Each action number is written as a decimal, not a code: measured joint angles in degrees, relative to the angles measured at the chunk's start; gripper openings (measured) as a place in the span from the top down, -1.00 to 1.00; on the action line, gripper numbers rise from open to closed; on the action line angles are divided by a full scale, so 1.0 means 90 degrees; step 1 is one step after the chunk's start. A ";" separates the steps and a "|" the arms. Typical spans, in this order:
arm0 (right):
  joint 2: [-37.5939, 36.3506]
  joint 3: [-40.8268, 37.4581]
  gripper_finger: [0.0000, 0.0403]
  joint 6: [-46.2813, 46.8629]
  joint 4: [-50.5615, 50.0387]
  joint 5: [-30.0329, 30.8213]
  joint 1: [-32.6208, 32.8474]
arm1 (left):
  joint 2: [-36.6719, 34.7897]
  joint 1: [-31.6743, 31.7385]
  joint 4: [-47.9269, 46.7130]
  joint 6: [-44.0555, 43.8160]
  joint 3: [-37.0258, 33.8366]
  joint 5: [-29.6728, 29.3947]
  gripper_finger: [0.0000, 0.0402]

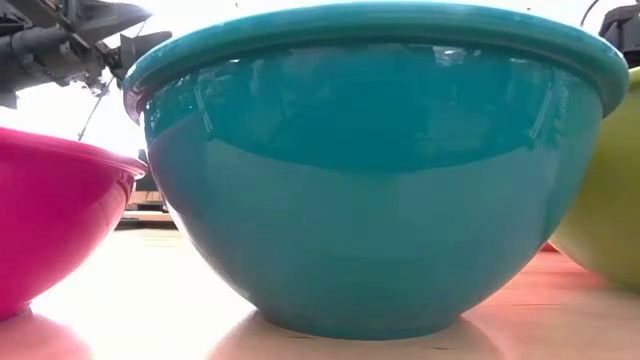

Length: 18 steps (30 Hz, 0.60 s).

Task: Nest bowls inside each other
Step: Stack the orange bowl on the red bowl

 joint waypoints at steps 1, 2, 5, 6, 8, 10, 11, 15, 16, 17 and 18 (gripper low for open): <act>0.0007 0.0000 0.33 -0.0034 0.0230 -0.0116 0.0002 | 0.0000 0.0000 -0.0004 -0.0001 0.0000 0.0000 0.08; 0.0003 0.0000 0.33 -0.0092 0.0470 -0.0211 0.0002 | 0.0000 0.0000 0.0005 -0.0001 -0.0001 0.0000 0.08; -0.0007 0.0000 0.33 -0.0344 0.1218 -0.0292 0.0002 | 0.0001 0.0000 0.0237 -0.0002 -0.0001 -0.0029 0.08; -0.0007 0.0000 0.33 -0.0292 0.1339 -0.0289 0.0002 | 0.0000 0.0000 0.0375 0.0000 -0.0001 -0.0036 0.08; 0.0000 0.0001 0.33 0.0040 0.1391 -0.0316 0.0005 | 0.0000 0.0000 0.0671 0.0005 -0.0001 -0.0052 0.08; 0.0002 0.0109 0.33 0.0219 0.1265 -0.0533 0.0007 | 0.0000 0.0000 0.0904 0.0060 -0.0001 -0.0056 0.08; 0.0040 0.0254 0.34 0.0198 0.1109 -0.0745 0.0007 | 0.0000 0.0000 0.1004 0.0154 -0.0001 -0.0064 0.08; 0.0412 0.1272 0.37 -0.0555 -0.0382 -0.1248 0.0017 | 0.0057 0.0002 0.0716 0.0464 0.0218 -0.0928 0.08; 0.0558 0.1566 0.37 -0.0879 -0.0823 -0.1246 0.0016 | 0.0100 0.0003 0.0552 0.0576 0.0342 -0.1244 0.08; 0.0711 0.1844 0.37 -0.1220 -0.1195 -0.1230 0.0015 | 0.0144 0.0010 0.0331 0.0703 0.0474 -0.1476 0.08; 0.0875 0.2086 0.37 -0.1531 -0.1511 -0.1167 0.0015 | 0.0203 0.0010 0.0132 0.0817 0.0629 -0.1623 0.08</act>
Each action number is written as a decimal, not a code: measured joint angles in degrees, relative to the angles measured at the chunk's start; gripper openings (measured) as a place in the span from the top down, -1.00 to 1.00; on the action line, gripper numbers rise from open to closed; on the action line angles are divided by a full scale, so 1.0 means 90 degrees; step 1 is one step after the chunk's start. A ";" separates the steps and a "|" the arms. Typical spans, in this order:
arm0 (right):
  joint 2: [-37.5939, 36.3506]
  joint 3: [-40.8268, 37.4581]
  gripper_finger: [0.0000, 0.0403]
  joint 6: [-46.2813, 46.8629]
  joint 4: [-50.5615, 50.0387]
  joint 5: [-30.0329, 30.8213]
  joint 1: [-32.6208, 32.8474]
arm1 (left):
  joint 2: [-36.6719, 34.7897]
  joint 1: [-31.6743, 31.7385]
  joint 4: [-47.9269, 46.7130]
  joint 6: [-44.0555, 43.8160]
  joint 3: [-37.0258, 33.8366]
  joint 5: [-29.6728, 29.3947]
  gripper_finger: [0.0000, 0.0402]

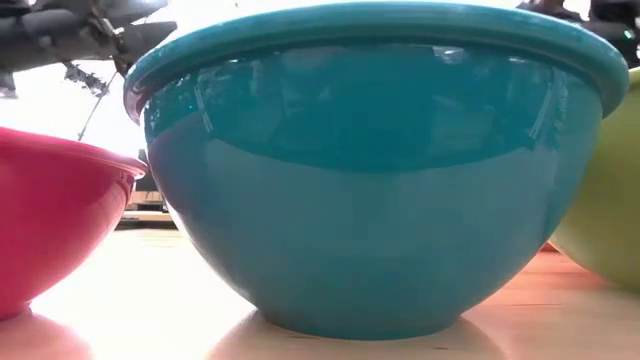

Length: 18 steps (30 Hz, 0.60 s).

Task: Nest bowls inside each other
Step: Stack the orange bowl on the red bowl

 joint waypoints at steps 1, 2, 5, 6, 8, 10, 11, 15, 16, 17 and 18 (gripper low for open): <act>0.0161 0.0207 0.37 -0.0270 -0.0224 0.0087 0.0000 | 0.0063 0.0019 -0.0230 0.0121 0.0169 -0.0067 0.08; 0.0320 0.0373 0.37 -0.0480 -0.0331 0.0219 0.0000 | 0.0125 0.0044 -0.0485 0.0208 0.0320 -0.0091 0.08; 0.0765 0.0738 0.38 -0.0905 -0.0307 0.0594 -0.0020 | 0.0345 0.0114 -0.1241 0.0344 0.0731 -0.0105 0.08; 0.0901 0.0869 0.38 -0.0996 -0.0264 0.0722 -0.0029 | 0.0412 0.0113 -0.1452 0.0352 0.0859 -0.0109 0.08; 0.1164 0.1150 0.38 -0.1038 -0.0229 0.1038 -0.0032 | 0.0552 0.0095 -0.1811 0.0199 0.1102 -0.0106 0.08; 0.1417 0.1407 0.38 -0.0874 -0.0251 0.1403 -0.0032 | 0.0707 0.0095 -0.2012 -0.0206 0.1357 -0.0101 0.08; 0.1558 0.1558 0.38 -0.0788 -0.0279 0.1494 -0.0032 | 0.0798 0.0095 -0.2061 -0.0441 0.1483 -0.0101 0.08; 0.2081 0.2486 0.38 -0.0504 -0.1231 0.1453 -0.0011 | 0.1138 0.0095 -0.1985 -0.1513 0.2059 -0.0132 0.08; 0.2220 0.2799 0.38 -0.0408 -0.1712 0.1395 0.0027 | 0.1230 0.0095 -0.1979 -0.1766 0.2227 -0.0177 0.08; 0.2351 0.3092 0.38 -0.0262 -0.2235 0.1363 0.0078 | 0.1331 0.0095 -0.1958 -0.1947 0.2393 -0.0186 0.08; 0.2496 0.3393 0.38 -0.0109 -0.2728 0.1341 0.0140 | 0.1432 0.0095 -0.1960 -0.2102 0.2564 -0.0233 0.08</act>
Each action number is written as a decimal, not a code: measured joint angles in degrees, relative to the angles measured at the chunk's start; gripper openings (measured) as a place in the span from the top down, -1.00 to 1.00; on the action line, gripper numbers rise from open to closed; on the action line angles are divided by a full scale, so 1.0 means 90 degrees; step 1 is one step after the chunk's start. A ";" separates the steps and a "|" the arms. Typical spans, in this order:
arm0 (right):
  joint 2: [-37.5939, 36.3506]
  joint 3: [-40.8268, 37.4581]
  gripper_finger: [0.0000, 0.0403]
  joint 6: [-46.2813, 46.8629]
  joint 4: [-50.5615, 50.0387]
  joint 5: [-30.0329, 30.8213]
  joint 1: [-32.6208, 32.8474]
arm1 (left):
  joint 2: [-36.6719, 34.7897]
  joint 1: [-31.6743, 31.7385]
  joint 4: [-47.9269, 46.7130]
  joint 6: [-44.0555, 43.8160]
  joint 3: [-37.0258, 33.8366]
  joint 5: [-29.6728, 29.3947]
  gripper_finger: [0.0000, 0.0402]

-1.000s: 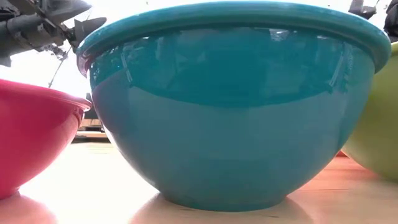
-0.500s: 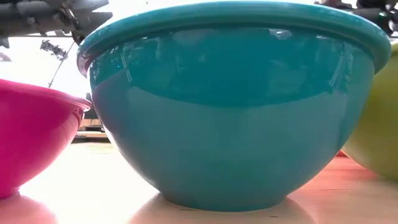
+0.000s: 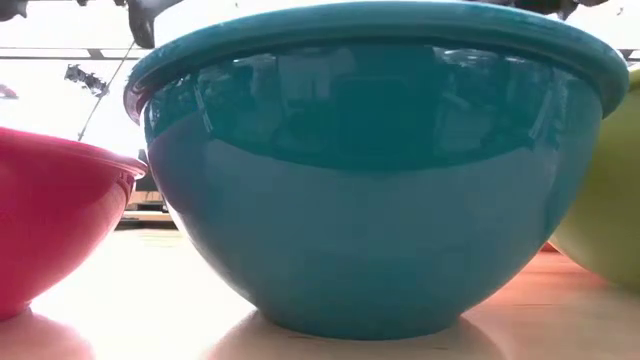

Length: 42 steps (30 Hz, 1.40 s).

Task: Nest bowls inside each other
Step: Stack the orange bowl on the red bowl

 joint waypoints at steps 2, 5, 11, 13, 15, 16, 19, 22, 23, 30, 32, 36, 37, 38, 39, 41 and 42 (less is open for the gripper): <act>0.0244 0.0555 0.38 0.0103 -0.0954 -0.0056 0.0129 | 0.0263 0.0000 -0.0025 -0.0250 0.0338 -0.0110 0.08; 0.0555 0.1342 0.38 0.0121 -0.2130 -0.0072 0.0333 | 0.0601 0.0006 -0.0574 -0.0452 0.0890 -0.0312 0.08; 0.1150 0.3034 0.38 0.0137 -0.4749 0.0562 0.0730 | 0.1319 0.0012 -0.2723 -0.0963 0.2083 -0.0670 0.08; 0.1379 0.3520 0.38 0.0240 -0.5769 0.0794 0.0881 | 0.1608 0.0012 -0.3309 -0.1032 0.2432 -0.0670 0.08; 0.1575 0.3834 0.38 0.0377 -0.6660 0.0847 0.1011 | 0.1894 0.0012 -0.3724 -0.1033 0.2704 -0.0660 0.08; 0.1659 0.3913 0.38 0.0438 -0.7072 0.0837 0.1063 | 0.2024 0.0012 -0.3895 -0.1013 0.2809 -0.0660 0.08; 0.1824 0.3934 0.38 0.0719 -0.8143 0.0734 0.1224 | 0.2384 0.0053 -0.4123 -0.0886 0.3015 -0.0653 0.08; 0.1847 0.3751 0.37 0.1181 -0.8992 0.0734 0.1371 | 0.2646 0.0216 -0.4240 -0.0850 0.3052 -0.0366 0.08; 0.1815 0.3642 0.35 0.1335 -0.9204 0.0773 0.1413 | 0.2714 0.0296 -0.4278 -0.0868 0.3055 -0.0234 0.08; 0.1028 0.2419 0.20 0.2053 -0.9414 0.0663 0.1023 | 0.2999 0.0858 -0.4561 -0.1120 0.3055 0.0403 0.08; 0.0857 0.1981 0.16 0.2051 -0.9306 0.0564 0.0841 | 0.3003 0.1033 -0.4601 -0.1120 0.3055 0.0526 0.08; 0.0736 0.1164 0.13 0.1880 -0.8897 0.0325 0.0551 | 0.3001 0.1310 -0.4569 -0.1185 0.3055 0.0740 0.08; 0.0737 0.0982 0.13 0.1822 -0.8816 0.0324 0.0500 | 0.3001 0.1357 -0.4570 -0.1239 0.3055 0.0753 0.08; 0.0739 0.0794 0.13 0.1763 -0.8745 0.0345 0.0448 | 0.2998 0.1391 -0.4566 -0.1304 0.3055 0.0768 0.08; 0.0736 0.0626 0.14 0.1715 -0.8654 0.0383 0.0396 | 0.2996 0.1413 -0.4566 -0.1370 0.3055 0.0782 0.08; 0.0736 0.0328 0.14 0.1604 -0.8435 0.0374 0.0286 | 0.2993 0.1430 -0.4563 -0.1524 0.3055 0.0801 0.08; 0.0736 0.0193 0.14 0.1554 -0.8338 0.0331 0.0246 | 0.2993 0.1429 -0.4563 -0.1586 0.3055 0.0807 0.08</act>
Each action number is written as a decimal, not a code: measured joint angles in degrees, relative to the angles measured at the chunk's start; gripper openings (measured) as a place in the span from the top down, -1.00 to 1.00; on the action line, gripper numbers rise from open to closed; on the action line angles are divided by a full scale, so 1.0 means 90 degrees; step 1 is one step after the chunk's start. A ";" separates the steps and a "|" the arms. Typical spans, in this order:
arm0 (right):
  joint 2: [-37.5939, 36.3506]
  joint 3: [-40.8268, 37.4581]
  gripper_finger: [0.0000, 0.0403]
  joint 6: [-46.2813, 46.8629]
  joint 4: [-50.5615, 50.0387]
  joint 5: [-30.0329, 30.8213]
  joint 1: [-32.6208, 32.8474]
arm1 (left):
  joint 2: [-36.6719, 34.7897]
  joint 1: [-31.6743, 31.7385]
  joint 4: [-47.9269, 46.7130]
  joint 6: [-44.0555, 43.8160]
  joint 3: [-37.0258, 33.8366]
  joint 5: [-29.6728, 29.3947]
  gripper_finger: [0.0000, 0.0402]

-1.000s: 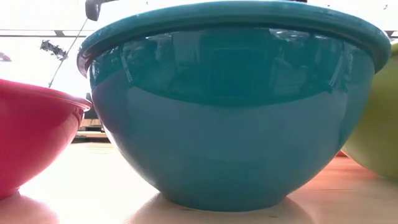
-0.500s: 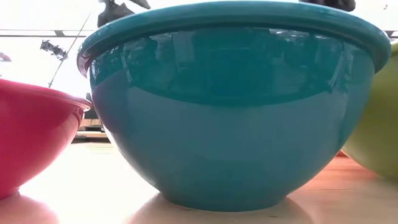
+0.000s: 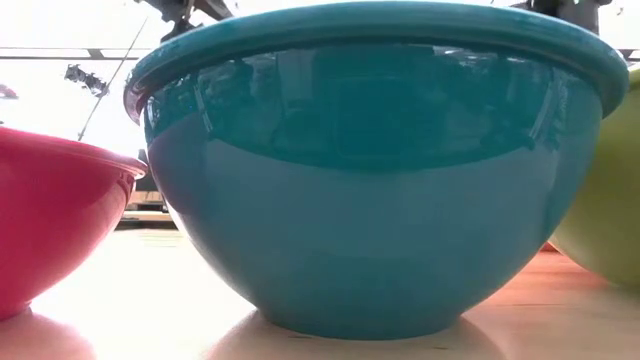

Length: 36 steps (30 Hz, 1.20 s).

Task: Nest bowls inside each other
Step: Stack the orange bowl on the red bowl

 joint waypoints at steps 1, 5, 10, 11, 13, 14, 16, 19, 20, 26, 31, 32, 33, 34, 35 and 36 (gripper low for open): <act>0.0000 -0.0138 0.14 -0.0058 0.0058 -0.0025 -0.0032 | 0.0000 -0.0007 -0.0001 -0.0059 0.0000 0.0002 0.08; 0.0000 -0.0648 0.15 -0.0171 0.0174 -0.0042 -0.0149 | 0.0000 -0.0047 0.0000 -0.0137 0.0000 0.0002 0.08; 0.0047 -0.0820 0.24 -0.0367 0.0491 0.0002 -0.0210 | -0.0002 -0.0047 0.0000 -0.0253 0.0000 0.0001 0.08; 0.0064 -0.0820 0.27 -0.0397 0.0541 -0.0002 -0.0208 | -0.0002 -0.0047 0.0000 -0.0253 0.0000 0.0000 0.08; 0.0110 -0.0832 0.35 -0.0404 0.0564 0.0001 -0.0208 | -0.0002 -0.0047 0.0002 -0.0254 0.0000 0.0000 0.08; 0.0140 -0.0830 0.40 -0.0389 0.0609 0.0003 -0.0210 | -0.0002 -0.0047 0.0000 -0.0258 0.0000 0.0000 0.08; 0.0236 -0.0852 0.51 -0.0391 0.0617 -0.0004 -0.0208 | -0.0002 -0.0047 0.0005 -0.0258 0.0000 0.0002 0.08; 0.0403 -0.0947 0.70 -0.0395 0.0671 -0.0180 -0.0200 | -0.0002 -0.0047 0.0030 -0.0258 0.0000 0.0000 0.08; 0.0460 -0.0958 0.76 -0.0399 0.0684 -0.0242 -0.0186 | -0.0002 -0.0047 0.0040 -0.0258 0.0000 0.0000 0.08; 0.0561 -0.0959 0.87 -0.0404 0.0798 -0.0372 -0.0083 | -0.0002 -0.0047 0.0049 -0.0256 0.0000 -0.0002 0.08; 0.0550 -0.0956 0.87 -0.0245 0.1012 -0.0644 -0.0077 | -0.0002 -0.0047 0.0049 -0.0258 0.0000 -0.0002 0.08; 0.0546 -0.0930 0.87 -0.0213 0.1094 -0.0696 -0.0077 | -0.0002 -0.0047 0.0049 -0.0256 0.0000 -0.0002 0.08; 0.0546 -0.0892 0.87 -0.0160 0.1164 -0.0751 -0.0077 | -0.0002 -0.0047 0.0049 -0.0256 0.0000 -0.0002 0.08; 0.0546 -0.0848 0.87 -0.0129 0.1220 -0.0796 -0.0075 | -0.0002 -0.0047 0.0049 -0.0256 0.0000 -0.0002 0.08; 0.0546 -0.0795 0.87 -0.0122 0.1253 -0.0818 -0.0075 | -0.0002 -0.0047 0.0047 -0.0258 0.0000 -0.0002 0.08; 0.0547 -0.0734 0.87 -0.0111 0.1280 -0.0842 -0.0075 | -0.0002 -0.0047 0.0047 -0.0258 0.0000 -0.0002 0.08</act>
